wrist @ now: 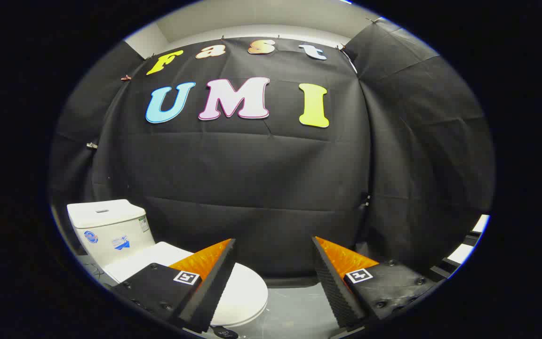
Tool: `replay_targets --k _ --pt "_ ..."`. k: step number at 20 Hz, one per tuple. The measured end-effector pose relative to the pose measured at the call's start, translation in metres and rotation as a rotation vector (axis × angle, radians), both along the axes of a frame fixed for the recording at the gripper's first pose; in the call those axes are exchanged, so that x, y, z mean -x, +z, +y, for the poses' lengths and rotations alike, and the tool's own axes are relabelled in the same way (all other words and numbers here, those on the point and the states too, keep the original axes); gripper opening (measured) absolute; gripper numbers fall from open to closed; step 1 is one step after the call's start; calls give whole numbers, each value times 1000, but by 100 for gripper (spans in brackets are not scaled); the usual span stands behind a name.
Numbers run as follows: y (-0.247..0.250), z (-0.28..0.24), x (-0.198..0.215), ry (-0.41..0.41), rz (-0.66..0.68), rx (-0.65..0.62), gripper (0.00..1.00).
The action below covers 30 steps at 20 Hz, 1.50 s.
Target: Open the toilet lid.
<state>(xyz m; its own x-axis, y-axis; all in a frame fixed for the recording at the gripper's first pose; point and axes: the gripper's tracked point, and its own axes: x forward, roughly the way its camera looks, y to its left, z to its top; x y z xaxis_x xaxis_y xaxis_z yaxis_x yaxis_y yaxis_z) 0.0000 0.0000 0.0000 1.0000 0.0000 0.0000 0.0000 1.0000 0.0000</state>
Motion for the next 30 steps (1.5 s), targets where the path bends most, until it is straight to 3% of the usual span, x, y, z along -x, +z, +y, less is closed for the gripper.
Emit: replay_targets --k 30 --pt "13 3 -7 31 10 12 97"
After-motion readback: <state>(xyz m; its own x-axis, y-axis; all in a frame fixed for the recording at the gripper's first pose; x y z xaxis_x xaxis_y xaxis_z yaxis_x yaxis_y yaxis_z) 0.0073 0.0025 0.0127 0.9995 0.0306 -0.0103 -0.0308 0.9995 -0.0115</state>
